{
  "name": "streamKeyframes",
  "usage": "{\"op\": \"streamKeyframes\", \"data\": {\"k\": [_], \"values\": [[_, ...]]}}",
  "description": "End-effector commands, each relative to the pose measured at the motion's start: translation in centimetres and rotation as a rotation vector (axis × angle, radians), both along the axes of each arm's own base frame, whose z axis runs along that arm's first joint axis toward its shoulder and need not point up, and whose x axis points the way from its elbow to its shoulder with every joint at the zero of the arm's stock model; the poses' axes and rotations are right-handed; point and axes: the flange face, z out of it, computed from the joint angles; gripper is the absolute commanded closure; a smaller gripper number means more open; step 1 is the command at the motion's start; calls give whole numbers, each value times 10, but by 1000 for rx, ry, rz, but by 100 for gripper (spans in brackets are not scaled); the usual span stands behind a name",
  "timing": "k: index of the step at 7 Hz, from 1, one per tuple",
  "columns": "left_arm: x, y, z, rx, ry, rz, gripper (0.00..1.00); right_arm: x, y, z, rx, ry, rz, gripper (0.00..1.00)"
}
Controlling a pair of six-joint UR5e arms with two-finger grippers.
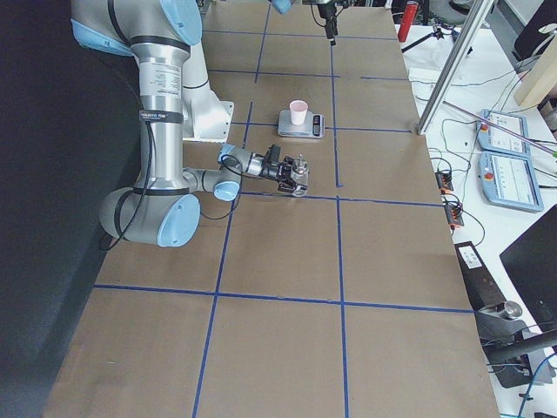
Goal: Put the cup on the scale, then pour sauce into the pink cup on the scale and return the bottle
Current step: 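Carry the bottle back to its spot and lower it with the right gripper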
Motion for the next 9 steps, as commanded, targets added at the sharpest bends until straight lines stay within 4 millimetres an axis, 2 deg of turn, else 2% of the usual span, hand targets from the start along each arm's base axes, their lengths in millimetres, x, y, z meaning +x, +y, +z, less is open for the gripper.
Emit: {"op": "streamKeyframes", "data": {"k": [1,3,6,7,8,9], "values": [[0,0,0,-1,0,-1,8,-2,4,1,3,31,-18,1],[0,0,-1,0,2,0,8,-4,12,3,10,60,-40,0],[0,0,-1,0,1,-1,8,-15,38,0,51,70,-54,0],[0,0,-1,0,1,-1,8,-14,49,6,64,82,-61,0],[0,0,-1,0,1,-1,8,-3,59,20,74,116,-69,0],[0,0,-1,0,1,-1,8,-2,69,21,82,118,-84,0]]}}
